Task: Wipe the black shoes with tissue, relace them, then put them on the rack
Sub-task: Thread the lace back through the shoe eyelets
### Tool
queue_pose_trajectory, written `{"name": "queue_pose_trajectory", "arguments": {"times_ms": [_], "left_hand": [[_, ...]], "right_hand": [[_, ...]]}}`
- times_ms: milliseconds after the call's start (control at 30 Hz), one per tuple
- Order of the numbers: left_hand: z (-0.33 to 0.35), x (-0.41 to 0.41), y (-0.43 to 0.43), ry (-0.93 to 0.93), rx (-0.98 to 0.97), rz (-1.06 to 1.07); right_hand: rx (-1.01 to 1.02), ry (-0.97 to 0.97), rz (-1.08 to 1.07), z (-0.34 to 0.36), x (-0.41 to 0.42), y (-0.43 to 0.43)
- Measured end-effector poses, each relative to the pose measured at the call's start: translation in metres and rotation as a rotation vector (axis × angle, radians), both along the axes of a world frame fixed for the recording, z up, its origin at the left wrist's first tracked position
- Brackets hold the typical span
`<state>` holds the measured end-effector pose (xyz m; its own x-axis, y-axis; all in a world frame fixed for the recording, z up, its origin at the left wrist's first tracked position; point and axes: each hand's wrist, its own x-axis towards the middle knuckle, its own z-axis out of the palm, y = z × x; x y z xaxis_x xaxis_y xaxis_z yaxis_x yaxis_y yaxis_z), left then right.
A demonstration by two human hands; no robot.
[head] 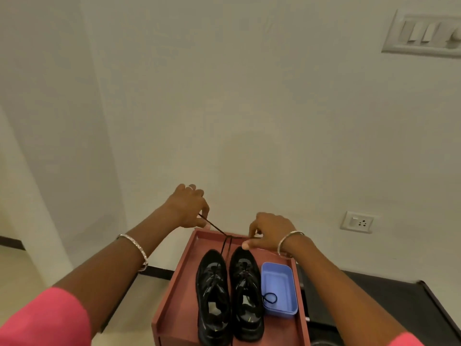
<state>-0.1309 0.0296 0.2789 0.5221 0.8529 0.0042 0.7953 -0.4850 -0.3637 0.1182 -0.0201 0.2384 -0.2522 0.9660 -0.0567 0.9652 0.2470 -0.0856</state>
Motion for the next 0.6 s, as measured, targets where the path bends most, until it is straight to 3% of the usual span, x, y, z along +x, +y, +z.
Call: {"name": "queue_pose_trajectory", "arguments": {"times_ms": [67, 233, 367, 467, 600], "left_hand": [[-0.006, 0.005, 0.005, 0.008, 0.007, -0.007], [-0.042, -0.019, 0.02, -0.349, -0.177, 0.126], [-0.106, -0.092, 0.015, -0.215, -0.128, 0.471], [-0.162, -0.165, -0.001, -0.137, -0.22, 0.775], [-0.211, -0.175, -0.013, -0.229, -0.302, 0.873]], "right_hand": [[0.046, -0.016, 0.017, -0.009, -0.009, 0.005], [0.139, 0.405, -0.111, -0.054, 0.009, 0.009], [0.048, 0.43, -0.457, -0.132, 0.09, -0.02], [-0.045, 0.47, -0.786, -0.197, 0.149, -0.067], [-0.035, 0.535, -0.805, -0.222, 0.137, -0.082]]}}
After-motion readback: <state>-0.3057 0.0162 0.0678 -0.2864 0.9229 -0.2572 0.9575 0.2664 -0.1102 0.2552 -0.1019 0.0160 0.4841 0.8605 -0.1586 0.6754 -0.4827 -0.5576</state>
